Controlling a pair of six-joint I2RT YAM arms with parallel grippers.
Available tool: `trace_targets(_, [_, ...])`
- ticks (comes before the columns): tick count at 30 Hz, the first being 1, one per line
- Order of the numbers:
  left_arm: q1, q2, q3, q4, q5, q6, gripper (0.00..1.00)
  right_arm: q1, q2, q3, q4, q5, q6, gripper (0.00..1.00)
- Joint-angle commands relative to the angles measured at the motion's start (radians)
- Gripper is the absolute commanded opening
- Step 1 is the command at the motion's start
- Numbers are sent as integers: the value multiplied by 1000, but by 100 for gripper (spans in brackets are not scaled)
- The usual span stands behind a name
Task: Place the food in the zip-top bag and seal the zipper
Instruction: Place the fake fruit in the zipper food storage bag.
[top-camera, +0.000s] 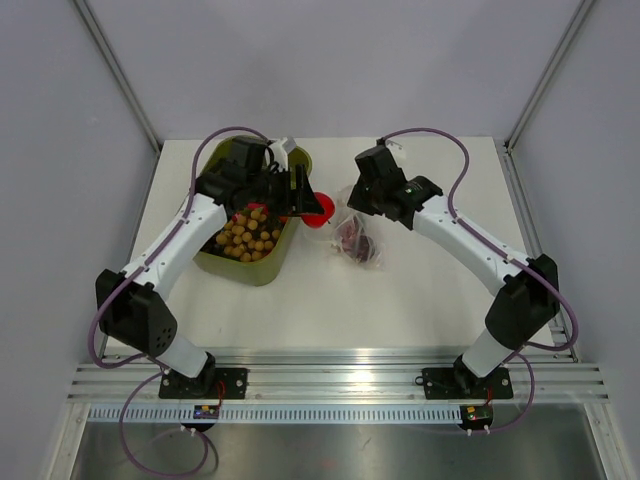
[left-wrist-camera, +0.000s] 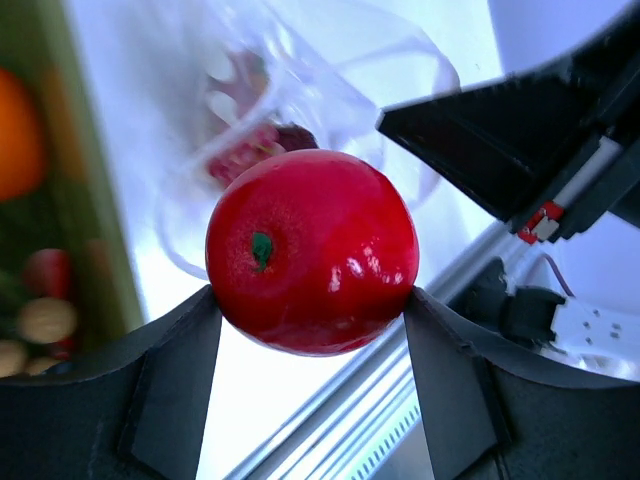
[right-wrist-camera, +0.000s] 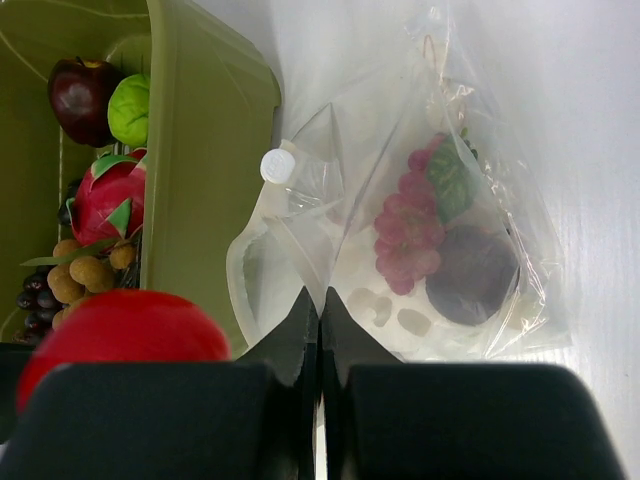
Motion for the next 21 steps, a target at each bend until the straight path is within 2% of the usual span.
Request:
trace_targets(1, [-22,-47,-44,111,73,-56,13,-3,-57,-12,47,8,9,0])
trace_targets(14, [-68,77,-9,126,62,-57,13,-1,-119,-46,58,-4,17,0])
trace_targets(21, [-80,146,20,117,6,-52,14,-3,-133,-47,66,-43,11,0])
